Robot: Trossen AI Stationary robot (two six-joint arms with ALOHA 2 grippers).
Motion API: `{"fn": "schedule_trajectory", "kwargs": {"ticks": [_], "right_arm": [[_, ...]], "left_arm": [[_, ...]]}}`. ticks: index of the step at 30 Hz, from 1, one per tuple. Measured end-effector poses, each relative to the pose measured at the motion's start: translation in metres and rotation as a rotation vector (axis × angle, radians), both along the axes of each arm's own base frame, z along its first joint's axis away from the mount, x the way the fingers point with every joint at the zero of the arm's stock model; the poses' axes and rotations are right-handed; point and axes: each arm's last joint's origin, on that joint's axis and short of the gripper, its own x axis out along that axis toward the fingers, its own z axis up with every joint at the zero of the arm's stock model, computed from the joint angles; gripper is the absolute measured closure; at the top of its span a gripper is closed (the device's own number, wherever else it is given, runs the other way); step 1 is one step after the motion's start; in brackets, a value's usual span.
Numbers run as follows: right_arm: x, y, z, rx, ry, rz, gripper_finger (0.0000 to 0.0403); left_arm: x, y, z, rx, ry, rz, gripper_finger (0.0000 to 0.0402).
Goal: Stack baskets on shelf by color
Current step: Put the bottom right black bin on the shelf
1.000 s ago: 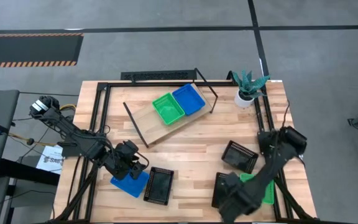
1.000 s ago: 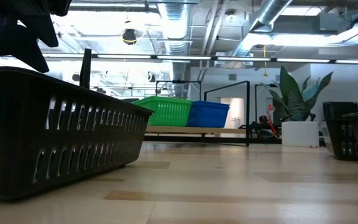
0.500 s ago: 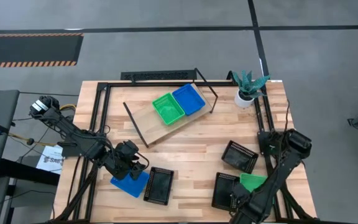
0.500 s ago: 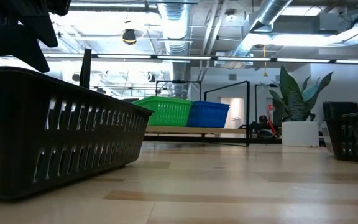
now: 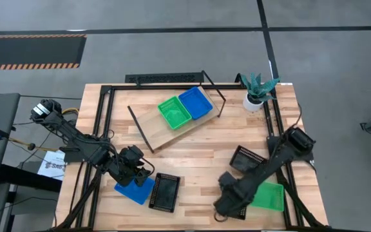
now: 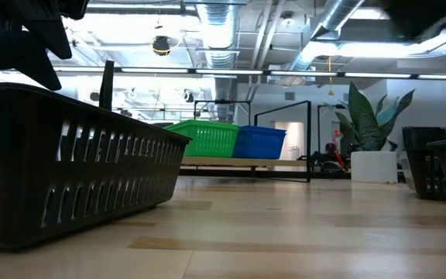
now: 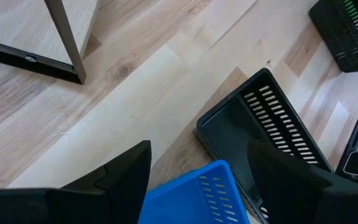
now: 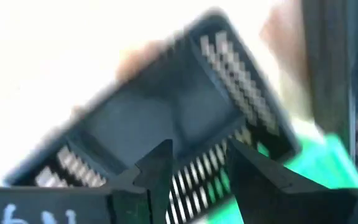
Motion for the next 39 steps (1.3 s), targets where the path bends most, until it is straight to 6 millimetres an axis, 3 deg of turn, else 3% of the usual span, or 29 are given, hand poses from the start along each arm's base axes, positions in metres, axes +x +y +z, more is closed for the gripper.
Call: {"fn": "schedule_trajectory", "kwargs": {"ticks": [3,6,9,15,21,25,28,32,39], "right_arm": [[0.008,-0.013,0.002,-0.003,0.015,-0.019,0.0228],[0.004,-0.014,0.007,0.011,0.097,-0.065,0.0231],[-0.007,-0.009,0.009,0.016,0.183,-0.136,0.0235],[-0.013,0.006,0.001,0.026,0.118,-0.168,0.0235],[-0.007,0.019,-0.003,0.085,-0.024,-0.011,0.0238],[0.001,0.048,0.012,0.296,-0.253,0.274,0.0239],[0.000,0.069,0.018,0.371,-0.356,0.388,0.0237],[-0.010,0.078,0.009,0.362,-0.314,0.410,0.0238],[-0.013,0.073,0.006,0.305,-0.282,0.421,0.0239]], "left_arm": [[0.000,0.000,0.000,0.000,0.000,0.000,0.0148],[0.000,0.000,0.000,0.000,0.000,0.001,0.0148],[0.000,0.000,0.000,-0.001,0.000,0.002,0.0148],[0.000,0.000,0.000,0.003,-0.002,0.002,0.0148],[0.000,0.000,0.000,0.008,0.000,-0.002,0.0148],[0.000,0.000,0.000,0.009,0.001,-0.002,0.0148],[0.000,0.000,0.000,0.009,0.004,-0.006,0.0148],[-0.001,0.000,0.000,0.011,0.006,-0.006,0.0148],[-0.001,0.000,0.000,0.011,0.007,-0.006,0.0148]]}}
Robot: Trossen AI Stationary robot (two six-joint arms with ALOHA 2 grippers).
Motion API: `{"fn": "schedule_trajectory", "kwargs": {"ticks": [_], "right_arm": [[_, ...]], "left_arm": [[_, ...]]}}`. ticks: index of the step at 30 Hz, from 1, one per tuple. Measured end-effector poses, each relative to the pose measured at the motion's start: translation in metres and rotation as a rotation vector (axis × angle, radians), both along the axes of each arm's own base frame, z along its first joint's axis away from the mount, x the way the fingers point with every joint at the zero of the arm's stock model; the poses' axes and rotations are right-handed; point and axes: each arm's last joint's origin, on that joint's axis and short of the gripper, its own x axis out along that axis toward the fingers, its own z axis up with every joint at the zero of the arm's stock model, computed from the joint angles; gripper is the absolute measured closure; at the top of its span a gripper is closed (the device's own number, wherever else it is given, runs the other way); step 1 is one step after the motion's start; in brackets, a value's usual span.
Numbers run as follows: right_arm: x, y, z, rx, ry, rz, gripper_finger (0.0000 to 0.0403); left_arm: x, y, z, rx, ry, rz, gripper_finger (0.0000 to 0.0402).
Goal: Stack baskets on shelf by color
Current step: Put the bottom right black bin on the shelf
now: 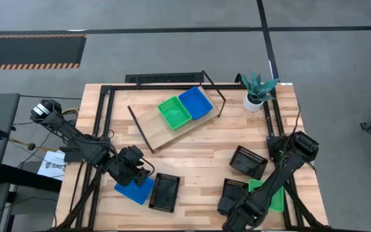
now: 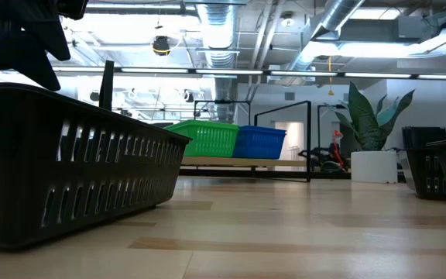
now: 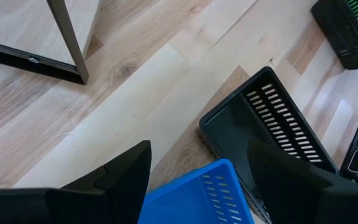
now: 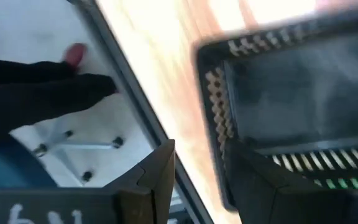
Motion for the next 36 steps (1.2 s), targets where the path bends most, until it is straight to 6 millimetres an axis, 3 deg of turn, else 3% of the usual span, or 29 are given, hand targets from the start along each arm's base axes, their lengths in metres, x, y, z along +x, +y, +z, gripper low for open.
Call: {"fn": "schedule_trajectory", "kwargs": {"ticks": [13,29,33,36], "right_arm": [[-0.001,-0.004,-0.001,-0.096,-0.050,0.141,0.0203],[0.008,0.003,-0.033,-0.118,0.001,0.176,0.0200],[0.012,0.000,-0.038,-0.114,0.016,0.185,0.0230],[0.016,-0.004,-0.033,-0.106,0.003,0.218,0.0302]], "left_arm": [[0.000,0.000,0.000,-0.004,-0.002,0.008,0.0148],[0.000,0.000,0.000,0.001,-0.011,0.020,0.0148],[0.000,0.000,0.000,-0.007,-0.009,0.018,0.0148],[0.000,0.000,0.000,-0.017,-0.003,0.014,0.0148]]}}
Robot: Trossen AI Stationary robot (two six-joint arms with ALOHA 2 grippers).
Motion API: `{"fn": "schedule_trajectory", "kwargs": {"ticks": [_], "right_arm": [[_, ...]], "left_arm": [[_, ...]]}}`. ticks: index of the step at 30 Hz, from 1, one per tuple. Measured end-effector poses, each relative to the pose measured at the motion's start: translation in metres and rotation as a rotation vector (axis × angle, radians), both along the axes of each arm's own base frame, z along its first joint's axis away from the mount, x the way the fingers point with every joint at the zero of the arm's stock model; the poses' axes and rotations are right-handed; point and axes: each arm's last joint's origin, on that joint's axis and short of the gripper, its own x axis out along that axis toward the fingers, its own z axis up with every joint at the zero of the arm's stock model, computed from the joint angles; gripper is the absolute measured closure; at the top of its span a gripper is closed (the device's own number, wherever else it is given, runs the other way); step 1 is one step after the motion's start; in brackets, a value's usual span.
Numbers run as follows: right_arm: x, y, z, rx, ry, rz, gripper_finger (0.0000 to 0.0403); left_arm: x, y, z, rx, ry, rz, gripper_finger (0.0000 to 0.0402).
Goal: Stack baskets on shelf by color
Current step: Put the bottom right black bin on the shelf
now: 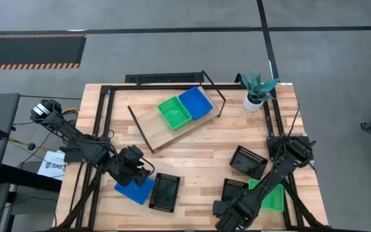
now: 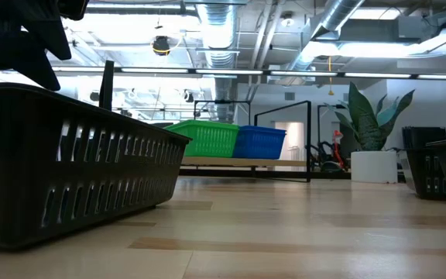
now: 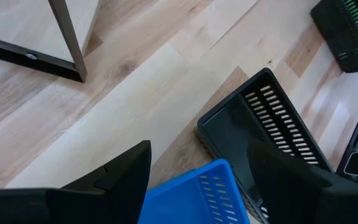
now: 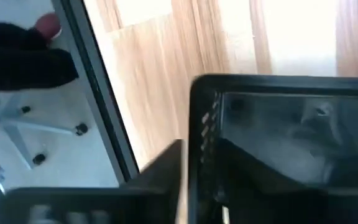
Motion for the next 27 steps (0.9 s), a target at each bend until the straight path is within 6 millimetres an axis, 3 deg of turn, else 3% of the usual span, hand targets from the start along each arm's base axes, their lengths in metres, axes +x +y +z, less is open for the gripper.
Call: {"fn": "schedule_trajectory", "kwargs": {"ticks": [3,8,12,16,20,24,27], "right_arm": [[0.005,-0.008,0.010,0.031,-0.010,0.040,0.0381],[0.016,-0.030,0.037,0.069,-0.081,0.057,0.0390],[0.028,-0.058,0.083,0.094,-0.237,0.087,0.0392],[0.043,-0.099,0.138,0.008,-0.480,0.108,0.0397],[0.060,-0.144,0.183,-0.213,-0.693,0.194,0.0395],[0.079,-0.193,0.208,-0.460,-0.798,0.315,0.0393],[0.092,-0.231,0.215,-0.584,-0.852,0.352,0.0394]], "left_arm": [[0.000,0.000,0.000,-0.010,0.000,0.012,0.0148],[0.000,-0.001,0.000,-0.032,0.016,-0.007,0.0148],[-0.001,-0.002,-0.001,-0.052,0.033,-0.023,0.0148],[-0.001,-0.003,-0.001,-0.054,0.036,-0.032,0.0148],[-0.001,-0.002,-0.001,-0.044,0.029,-0.026,0.0148],[-0.001,-0.002,-0.001,-0.041,0.022,0.000,0.0148],[-0.001,-0.001,-0.001,-0.051,0.020,0.022,0.0148]]}}
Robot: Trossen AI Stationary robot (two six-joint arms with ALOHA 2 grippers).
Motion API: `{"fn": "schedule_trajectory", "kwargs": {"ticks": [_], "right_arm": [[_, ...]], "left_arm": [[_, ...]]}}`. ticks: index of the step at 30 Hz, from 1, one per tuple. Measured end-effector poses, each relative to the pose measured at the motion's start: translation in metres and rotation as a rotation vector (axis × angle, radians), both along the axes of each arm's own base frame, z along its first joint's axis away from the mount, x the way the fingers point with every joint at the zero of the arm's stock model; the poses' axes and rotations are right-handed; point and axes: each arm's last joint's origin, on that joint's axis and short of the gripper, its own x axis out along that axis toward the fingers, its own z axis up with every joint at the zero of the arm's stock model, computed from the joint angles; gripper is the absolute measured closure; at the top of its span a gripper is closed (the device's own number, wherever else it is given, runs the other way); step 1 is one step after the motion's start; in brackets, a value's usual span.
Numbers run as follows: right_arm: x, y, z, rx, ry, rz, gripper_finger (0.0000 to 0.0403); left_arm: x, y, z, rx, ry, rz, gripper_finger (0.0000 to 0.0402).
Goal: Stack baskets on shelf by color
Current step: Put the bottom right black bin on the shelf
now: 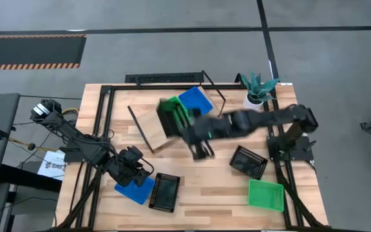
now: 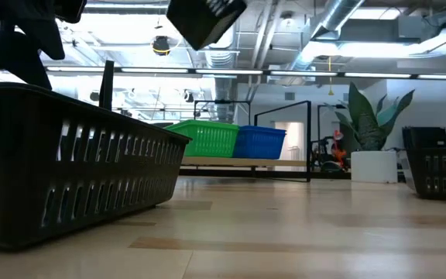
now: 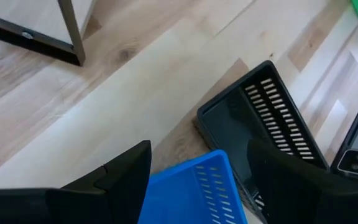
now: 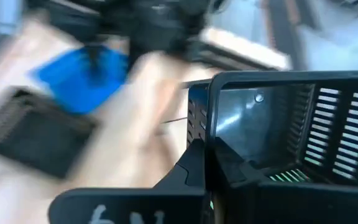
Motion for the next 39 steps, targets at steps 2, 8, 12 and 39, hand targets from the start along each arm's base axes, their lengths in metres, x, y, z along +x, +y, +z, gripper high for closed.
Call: {"fn": "schedule_trajectory", "kwargs": {"ticks": [2,8,12,39], "right_arm": [[0.009,-0.023,0.000,-0.057,-0.031,-0.011,0.0392],[0.040,-0.064,-0.017,-0.090,-0.087,0.056,0.0391],[0.062,-0.071,-0.044,-0.133,-0.022,0.091,0.0391],[0.124,-0.062,-0.138,-0.193,0.351,0.215,0.0389]], "left_arm": [[0.000,0.000,0.000,-0.007,0.001,0.011,0.0148],[-0.002,0.001,-0.001,-0.023,0.017,0.057,0.0148],[-0.003,0.002,-0.002,-0.032,0.031,0.075,0.0148],[-0.005,0.003,-0.002,-0.042,0.054,0.074,0.0148]]}}
